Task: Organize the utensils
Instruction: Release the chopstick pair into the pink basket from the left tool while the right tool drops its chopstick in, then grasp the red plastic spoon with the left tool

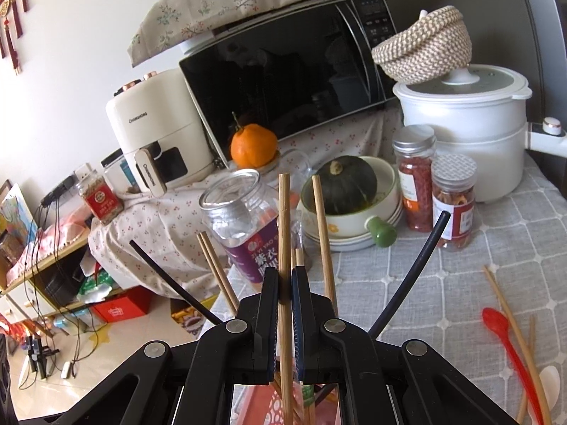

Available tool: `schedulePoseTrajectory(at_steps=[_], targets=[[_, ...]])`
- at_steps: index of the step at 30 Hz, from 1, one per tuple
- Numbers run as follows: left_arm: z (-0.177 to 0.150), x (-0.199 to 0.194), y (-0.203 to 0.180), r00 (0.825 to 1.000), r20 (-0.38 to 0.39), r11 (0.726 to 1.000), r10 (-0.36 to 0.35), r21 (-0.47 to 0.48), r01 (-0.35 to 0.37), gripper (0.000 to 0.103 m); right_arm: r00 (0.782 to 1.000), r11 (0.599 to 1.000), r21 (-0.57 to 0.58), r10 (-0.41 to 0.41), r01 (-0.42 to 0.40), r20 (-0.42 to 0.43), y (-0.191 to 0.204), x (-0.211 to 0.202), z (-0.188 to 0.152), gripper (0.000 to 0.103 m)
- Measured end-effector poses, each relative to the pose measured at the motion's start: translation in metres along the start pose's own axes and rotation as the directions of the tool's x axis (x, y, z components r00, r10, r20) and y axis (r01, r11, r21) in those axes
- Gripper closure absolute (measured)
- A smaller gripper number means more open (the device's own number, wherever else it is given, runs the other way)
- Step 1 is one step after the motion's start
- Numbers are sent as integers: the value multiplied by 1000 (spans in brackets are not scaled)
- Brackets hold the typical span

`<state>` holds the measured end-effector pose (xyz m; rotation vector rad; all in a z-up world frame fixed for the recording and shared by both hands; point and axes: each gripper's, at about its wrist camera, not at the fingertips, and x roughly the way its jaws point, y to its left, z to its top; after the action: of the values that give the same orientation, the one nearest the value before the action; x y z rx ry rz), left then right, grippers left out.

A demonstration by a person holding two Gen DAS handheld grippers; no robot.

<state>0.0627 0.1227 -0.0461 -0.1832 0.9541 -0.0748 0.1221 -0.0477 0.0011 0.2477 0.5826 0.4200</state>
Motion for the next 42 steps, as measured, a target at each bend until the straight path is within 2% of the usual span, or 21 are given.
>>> schedulePoseTrajectory(at_steps=[2,3,4,6,7,9,13,19,26,34,38,40,42], targets=[[0,0,-2,1000,3,1000,0,4,0,45,1000,1000,0,-2,2,-16,-2,3,-2,94],[0,0,-4,1000,3,1000,0,8,0,44,1000,1000,2,-2,2,-23,-3,3,-2,89],[0,-1,-5,1000,5,1000,0,11,0,44,1000,1000,4,-2,2,-25,-4,2,-1,77],[-1,-2,-9,1000,7,1000,-1,18,1,42,1000,1000,5,3,-3,-5,-5,-7,2,62],[-1,-2,-11,1000,9,1000,-1,22,1,41,1000,1000,3,6,-6,7,-6,-13,4,58],[-1,-4,-15,1000,12,1000,-2,31,1,39,1000,1000,-1,8,-8,20,-8,-24,10,56],[-3,-7,-26,1000,14,999,-8,48,7,37,1000,1000,-2,1,-1,28,-18,-47,17,43],[-5,-8,-52,1000,10,996,-27,87,26,33,998,998,-19,-62,62,-17,-41,-75,17,33],[-14,-4,-101,998,-20,986,-62,155,65,33,984,989,-4,-151,151,-91,-88,-104,5,27],[-27,15,-175,993,-76,958,-88,267,105,33,943,963,41,-251,266,-219,-148,-119,-16,27],[-23,43,-206,988,-130,957,-86,266,118,33,920,949,74,-276,307,-278,-181,-122,-26,27],[-17,61,-215,988,-139,965,-74,240,106,35,910,940,91,-290,329,-297,-196,-123,-30,27],[-8,82,-221,989,-140,975,-55,208,84,47,904,932,112,-298,345,-307,-209,-124,-32,27]])
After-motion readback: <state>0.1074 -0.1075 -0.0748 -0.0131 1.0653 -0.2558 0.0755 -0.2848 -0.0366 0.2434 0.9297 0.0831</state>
